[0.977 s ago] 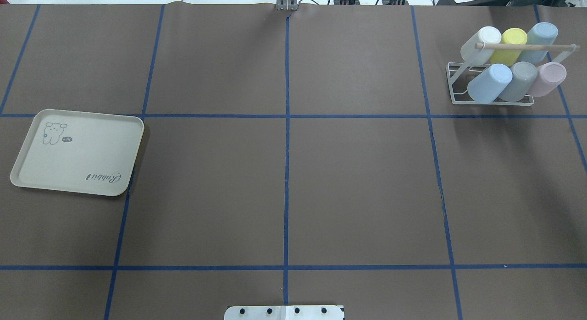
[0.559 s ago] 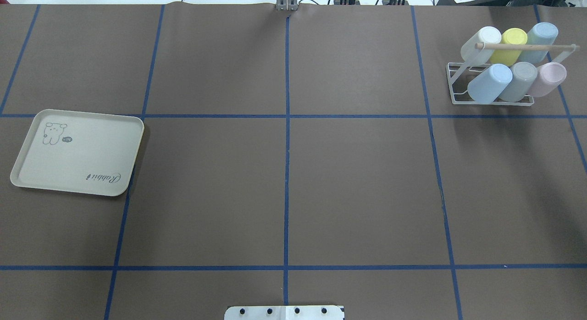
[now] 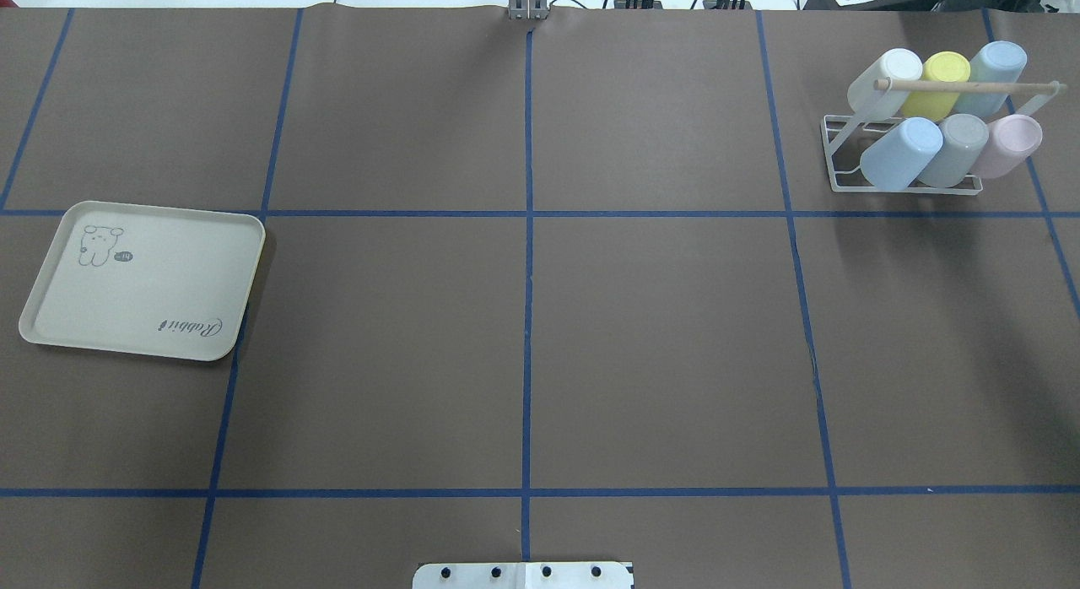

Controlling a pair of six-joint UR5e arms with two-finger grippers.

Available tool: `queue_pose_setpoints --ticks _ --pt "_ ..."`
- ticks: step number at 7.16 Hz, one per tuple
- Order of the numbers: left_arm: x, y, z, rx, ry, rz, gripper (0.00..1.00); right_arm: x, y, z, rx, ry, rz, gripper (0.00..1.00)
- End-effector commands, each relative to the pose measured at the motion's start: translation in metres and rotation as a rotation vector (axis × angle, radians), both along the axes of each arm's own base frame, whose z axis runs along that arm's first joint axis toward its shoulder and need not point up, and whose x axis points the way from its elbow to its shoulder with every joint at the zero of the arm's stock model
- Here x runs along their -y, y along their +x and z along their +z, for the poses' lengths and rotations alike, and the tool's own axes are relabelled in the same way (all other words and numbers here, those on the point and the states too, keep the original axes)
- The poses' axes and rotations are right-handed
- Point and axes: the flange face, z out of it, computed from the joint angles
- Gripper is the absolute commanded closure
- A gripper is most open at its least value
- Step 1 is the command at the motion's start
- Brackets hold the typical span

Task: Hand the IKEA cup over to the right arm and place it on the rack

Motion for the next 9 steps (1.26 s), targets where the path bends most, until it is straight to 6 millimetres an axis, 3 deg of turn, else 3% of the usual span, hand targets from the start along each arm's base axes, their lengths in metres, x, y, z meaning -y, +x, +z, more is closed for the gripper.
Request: queue_pose_setpoints --ticks 1,6,9 --pt "0.002 0.0 -0.001 0.0 0.002 0.001 0.0 0.002 -0.001 -0.001 0.004 0.004 0.0 0.01" --pt "0.0 0.001 0.014 -0.002 -0.024 0.004 0.0 0.003 -0.001 -0.004 0.005 0.005 0.003 0.01" --pt "0.003 0.0 0.005 -0.004 -0.008 0.001 0.0 0.005 -0.001 -0.008 0.005 0.015 0.004 0.01"
